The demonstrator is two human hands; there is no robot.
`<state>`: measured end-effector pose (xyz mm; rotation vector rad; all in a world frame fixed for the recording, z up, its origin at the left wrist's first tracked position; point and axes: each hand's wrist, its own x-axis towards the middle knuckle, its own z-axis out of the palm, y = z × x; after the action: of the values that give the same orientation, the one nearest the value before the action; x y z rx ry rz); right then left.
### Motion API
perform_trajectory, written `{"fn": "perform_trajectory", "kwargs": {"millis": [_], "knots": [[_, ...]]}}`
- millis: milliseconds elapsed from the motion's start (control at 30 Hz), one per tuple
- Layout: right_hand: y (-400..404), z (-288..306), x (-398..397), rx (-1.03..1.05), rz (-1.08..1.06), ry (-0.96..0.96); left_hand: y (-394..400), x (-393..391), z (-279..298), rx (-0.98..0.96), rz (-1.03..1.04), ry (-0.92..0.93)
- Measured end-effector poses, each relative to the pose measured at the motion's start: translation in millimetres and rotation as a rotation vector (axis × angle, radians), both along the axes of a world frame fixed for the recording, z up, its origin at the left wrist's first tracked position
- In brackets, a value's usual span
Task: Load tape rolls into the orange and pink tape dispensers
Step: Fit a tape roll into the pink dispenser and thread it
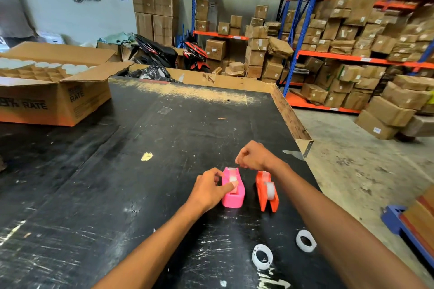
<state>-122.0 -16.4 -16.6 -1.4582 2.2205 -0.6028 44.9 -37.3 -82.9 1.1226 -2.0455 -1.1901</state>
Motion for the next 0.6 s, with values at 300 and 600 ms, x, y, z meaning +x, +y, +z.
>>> {"fn": "perform_trajectory", "kwargs": {"millis": [300, 600], "knots": [[94, 17, -5, -0.166, 0.004, 0.186, 36, 8, 25, -0.372, -0.082, 0.118], [187, -16, -11, 0.274, -0.029, 0.241, 80, 7, 16, -0.233, -0.590, -0.200]]}}
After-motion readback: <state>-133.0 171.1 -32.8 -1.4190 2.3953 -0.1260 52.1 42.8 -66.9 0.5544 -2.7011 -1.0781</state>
